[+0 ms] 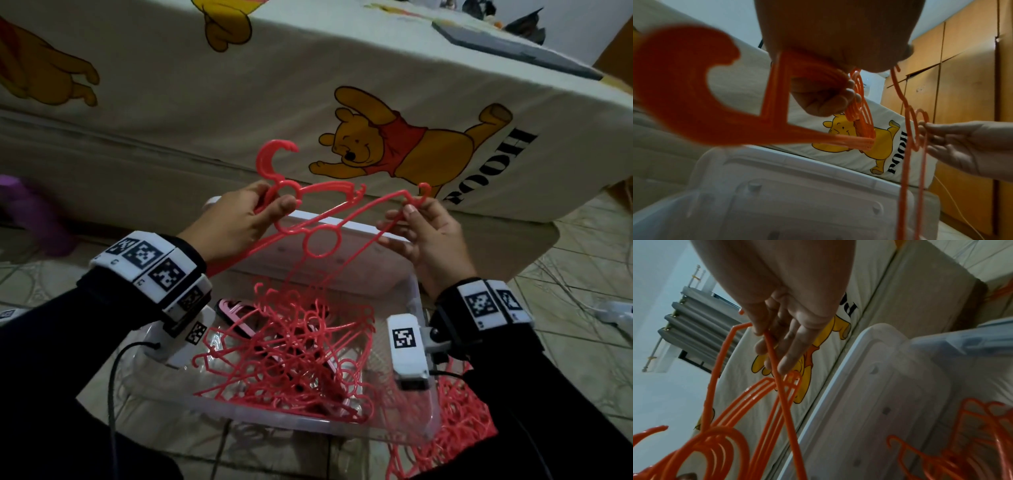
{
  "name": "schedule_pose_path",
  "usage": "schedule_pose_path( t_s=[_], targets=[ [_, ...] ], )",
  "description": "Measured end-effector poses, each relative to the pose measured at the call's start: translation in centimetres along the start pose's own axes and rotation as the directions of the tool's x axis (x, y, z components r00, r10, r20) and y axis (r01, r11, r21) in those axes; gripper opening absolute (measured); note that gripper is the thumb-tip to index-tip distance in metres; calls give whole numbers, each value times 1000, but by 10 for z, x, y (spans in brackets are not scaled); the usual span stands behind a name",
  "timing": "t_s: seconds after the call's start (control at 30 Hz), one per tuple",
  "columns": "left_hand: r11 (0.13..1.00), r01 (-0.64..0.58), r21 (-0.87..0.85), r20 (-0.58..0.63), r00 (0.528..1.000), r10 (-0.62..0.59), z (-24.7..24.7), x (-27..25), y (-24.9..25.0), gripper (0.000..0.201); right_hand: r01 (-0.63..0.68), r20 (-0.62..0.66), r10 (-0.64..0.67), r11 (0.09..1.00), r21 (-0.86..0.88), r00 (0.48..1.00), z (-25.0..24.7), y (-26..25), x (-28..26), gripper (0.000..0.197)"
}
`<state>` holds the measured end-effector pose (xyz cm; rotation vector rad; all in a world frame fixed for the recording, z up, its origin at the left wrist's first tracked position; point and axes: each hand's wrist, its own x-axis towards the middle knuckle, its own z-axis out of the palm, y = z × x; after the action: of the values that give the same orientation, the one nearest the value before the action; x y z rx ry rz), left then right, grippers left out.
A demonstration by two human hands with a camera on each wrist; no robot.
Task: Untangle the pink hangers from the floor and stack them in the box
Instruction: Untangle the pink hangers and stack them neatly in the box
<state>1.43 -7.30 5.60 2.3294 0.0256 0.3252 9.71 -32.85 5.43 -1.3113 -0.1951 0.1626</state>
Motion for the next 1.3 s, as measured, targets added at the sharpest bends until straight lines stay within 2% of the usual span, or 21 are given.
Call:
schedule_pose_path(
  t_s=[0.07,0.13,0.27,0.33,0.43,0.47,0.5,0.53,0.57,0.6,0.63,0.67,0.73,0.8,0.87,0.97,1.03,1.13,1.23,1.3],
  targets=[
    [991,-11,-130,50,999,17,3,-2,4,69,-50,-30,52,995,82,998,2,3,2,9],
    [987,-44,-156,72,996,56,5,-4,9,66,-95,-76,106,985,145,991,3,7,3,8],
    [990,-48,-132,107,992,63,12,-5,9,34,-173,-70,195,955,240,978,8,13,4,8],
    [994,-63,-90,100,992,72,14,-4,6,30,-200,-60,221,948,249,973,12,17,4,9],
    [998,-60,5,111,992,59,15,-1,3,22,-257,-96,274,954,157,957,18,23,3,3],
    [998,-65,19,111,992,63,16,-1,2,16,-277,-129,282,959,54,951,18,25,3,8],
    [997,-68,19,108,992,66,16,-1,2,11,-282,-175,257,950,-134,950,16,28,3,22],
    [998,-67,14,103,993,65,16,-2,2,12,-252,-221,177,887,-386,959,14,31,4,37],
    [998,-60,12,102,993,59,17,-3,2,18,-178,-227,40,755,-631,973,12,33,4,47],
    [998,-52,20,107,993,50,17,-4,2,23,-63,-168,-122,599,-798,978,12,34,3,50],
    [998,-47,34,116,992,43,18,-4,3,26,86,-45,-274,447,-890,961,14,34,0,47],
    [998,-44,45,125,991,38,18,-5,4,26,224,97,-373,312,-923,923,17,33,-3,42],
    [996,-52,76,144,989,41,20,-6,6,15,397,308,-433,128,-909,847,24,31,-8,32],
    [992,-58,114,181,983,37,22,-6,7,12,475,396,-425,93,-875,814,28,31,-13,27],
    [992,-52,112,212,977,27,24,-7,7,18,522,442,-418,93,-848,793,29,29,-15,23],
    [992,-26,121,225,974,-2,23,-6,6,29,579,516,-452,3,-815,728,28,22,-15,17],
    [994,-5,113,239,971,-22,21,-6,6,39,599,547,-451,-34,-800,705,25,19,-14,13],
    [998,6,58,249,968,-20,18,-7,8,43,579,562,-421,-101,-809,712,19,19,-13,8],
    [997,17,78,238,971,-36,14,-7,9,58,569,539,-379,-38,-822,753,15,19,-11,6],
    [992,34,123,239,969,-62,12,-6,7,67,576,549,-350,-33,-817,759,13,20,-10,11]
  ],
)
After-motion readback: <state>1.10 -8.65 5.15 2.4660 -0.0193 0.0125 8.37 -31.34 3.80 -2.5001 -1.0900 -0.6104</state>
